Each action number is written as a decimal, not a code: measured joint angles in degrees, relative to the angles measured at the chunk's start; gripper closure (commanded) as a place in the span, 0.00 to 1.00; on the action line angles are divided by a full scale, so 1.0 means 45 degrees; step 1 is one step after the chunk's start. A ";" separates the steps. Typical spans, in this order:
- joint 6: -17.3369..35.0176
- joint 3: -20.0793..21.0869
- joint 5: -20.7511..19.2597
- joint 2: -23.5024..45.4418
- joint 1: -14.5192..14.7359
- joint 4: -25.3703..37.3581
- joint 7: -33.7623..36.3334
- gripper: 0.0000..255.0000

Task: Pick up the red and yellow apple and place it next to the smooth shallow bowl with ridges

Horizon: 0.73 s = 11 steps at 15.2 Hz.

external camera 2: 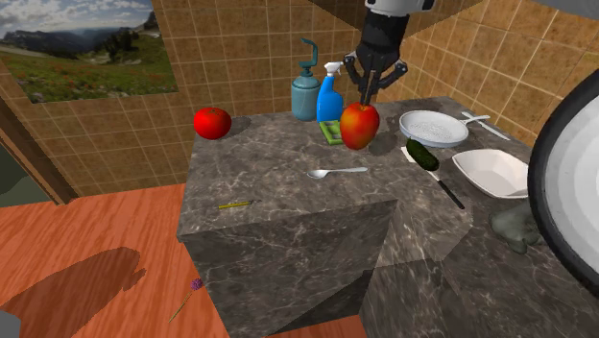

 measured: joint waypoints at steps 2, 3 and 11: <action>0.0232 -0.0131 0.0108 -0.0102 -0.0459 -0.0355 -0.0548 1.00; 0.0295 -0.0204 0.0152 -0.0104 -0.0684 -0.0440 -0.0834 1.00; 0.0465 -0.0756 0.0322 0.0370 -0.2156 -0.0240 -0.2852 1.00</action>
